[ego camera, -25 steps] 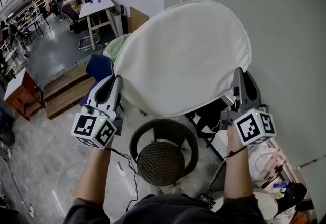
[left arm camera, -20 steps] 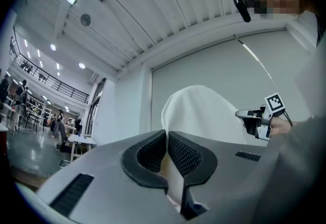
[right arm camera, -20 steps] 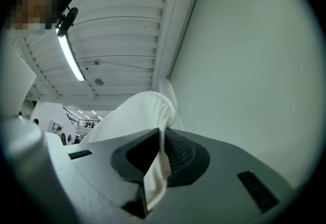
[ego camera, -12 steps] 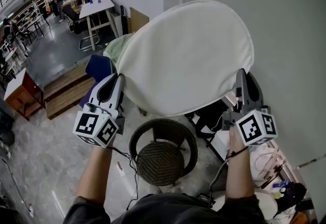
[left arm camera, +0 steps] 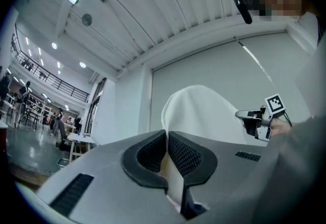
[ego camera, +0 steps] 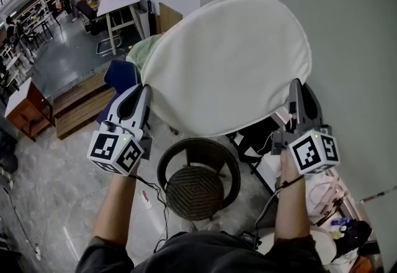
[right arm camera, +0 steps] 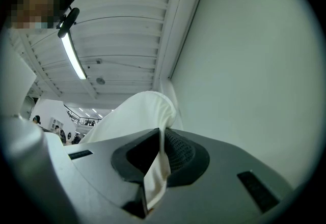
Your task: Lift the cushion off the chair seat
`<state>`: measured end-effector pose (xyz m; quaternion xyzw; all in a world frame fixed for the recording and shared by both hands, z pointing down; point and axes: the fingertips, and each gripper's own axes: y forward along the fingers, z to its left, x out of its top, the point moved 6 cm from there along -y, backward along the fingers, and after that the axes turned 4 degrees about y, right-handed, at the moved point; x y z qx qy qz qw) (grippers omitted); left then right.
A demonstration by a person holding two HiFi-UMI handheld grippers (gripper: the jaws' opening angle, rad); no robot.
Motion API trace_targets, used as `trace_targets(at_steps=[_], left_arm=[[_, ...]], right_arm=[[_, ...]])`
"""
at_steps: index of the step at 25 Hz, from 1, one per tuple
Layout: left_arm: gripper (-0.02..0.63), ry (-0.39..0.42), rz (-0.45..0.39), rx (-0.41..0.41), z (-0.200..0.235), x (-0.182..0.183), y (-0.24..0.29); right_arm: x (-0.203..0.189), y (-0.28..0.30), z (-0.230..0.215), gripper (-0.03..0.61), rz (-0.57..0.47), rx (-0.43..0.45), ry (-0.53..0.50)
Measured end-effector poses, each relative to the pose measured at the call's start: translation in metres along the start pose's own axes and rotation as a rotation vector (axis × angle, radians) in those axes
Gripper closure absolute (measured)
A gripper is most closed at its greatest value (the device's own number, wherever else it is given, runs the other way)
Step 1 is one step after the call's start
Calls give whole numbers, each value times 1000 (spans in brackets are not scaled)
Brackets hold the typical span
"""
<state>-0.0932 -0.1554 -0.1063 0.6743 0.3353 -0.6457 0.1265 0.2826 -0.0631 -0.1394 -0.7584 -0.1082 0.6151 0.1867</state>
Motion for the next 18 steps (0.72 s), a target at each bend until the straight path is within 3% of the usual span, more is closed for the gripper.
trace_targets(at_steps=[18], left_arm=[[591, -15, 6, 7, -2, 1, -3]], right_arm=[[0, -2, -1, 540, 5, -6, 14]])
